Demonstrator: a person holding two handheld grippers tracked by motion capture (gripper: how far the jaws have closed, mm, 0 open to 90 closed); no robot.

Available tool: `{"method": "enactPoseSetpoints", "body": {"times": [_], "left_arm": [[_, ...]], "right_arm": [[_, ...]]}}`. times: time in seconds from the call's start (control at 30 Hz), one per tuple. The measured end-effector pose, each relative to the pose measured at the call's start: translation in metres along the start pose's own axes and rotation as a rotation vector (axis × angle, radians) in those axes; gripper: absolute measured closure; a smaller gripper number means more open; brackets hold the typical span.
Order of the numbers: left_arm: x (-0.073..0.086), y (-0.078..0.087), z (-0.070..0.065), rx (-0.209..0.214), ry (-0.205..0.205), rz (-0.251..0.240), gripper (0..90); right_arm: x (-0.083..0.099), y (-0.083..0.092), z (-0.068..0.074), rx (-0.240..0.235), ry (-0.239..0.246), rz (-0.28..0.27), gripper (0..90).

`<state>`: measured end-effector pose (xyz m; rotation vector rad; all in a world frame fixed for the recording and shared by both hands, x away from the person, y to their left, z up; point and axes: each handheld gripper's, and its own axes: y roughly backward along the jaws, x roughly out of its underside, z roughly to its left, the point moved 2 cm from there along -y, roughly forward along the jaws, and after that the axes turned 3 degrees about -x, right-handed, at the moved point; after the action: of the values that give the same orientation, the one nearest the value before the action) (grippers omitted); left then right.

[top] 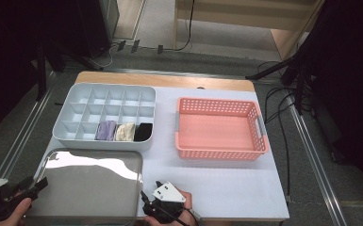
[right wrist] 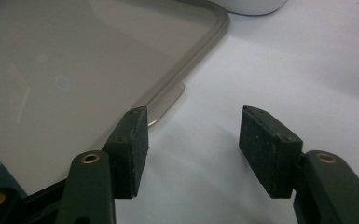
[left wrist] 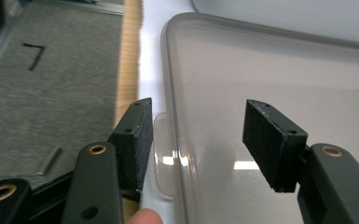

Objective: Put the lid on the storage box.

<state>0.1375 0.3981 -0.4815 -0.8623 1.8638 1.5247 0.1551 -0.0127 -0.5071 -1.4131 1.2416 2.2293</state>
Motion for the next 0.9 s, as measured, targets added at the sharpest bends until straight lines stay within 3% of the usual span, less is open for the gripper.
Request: {"method": "enactPoseSetpoints", "body": {"times": [0.17, 0.43, 0.6, 0.7, 0.8, 0.9], "left_arm": [[0.000, -0.005, -0.011, 0.036, -0.010, 0.006, 44.3], [0.000, -0.013, -0.030, 0.070, -0.017, 0.016, 44.4], [0.002, -0.020, -0.047, 0.097, -0.016, 0.014, 42.6], [0.003, -0.023, -0.058, 0.120, -0.012, 0.013, 41.5], [0.004, -0.026, -0.070, 0.130, -0.031, 0.019, 40.1], [0.004, -0.030, -0.080, 0.129, -0.062, 0.023, 38.8]], "right_arm": [[-0.001, 0.002, -0.004, 0.003, -0.025, -0.012, 37.9], [0.002, 0.012, -0.022, 0.043, -0.083, -0.018, 43.5], [0.003, 0.021, -0.031, 0.071, -0.075, -0.032, 45.1], [0.006, 0.028, -0.038, 0.079, -0.109, -0.062, 46.0], [0.009, 0.035, -0.042, 0.084, -0.109, -0.091, 46.7], [0.011, 0.040, -0.046, 0.099, -0.103, -0.058, 48.4]]}}
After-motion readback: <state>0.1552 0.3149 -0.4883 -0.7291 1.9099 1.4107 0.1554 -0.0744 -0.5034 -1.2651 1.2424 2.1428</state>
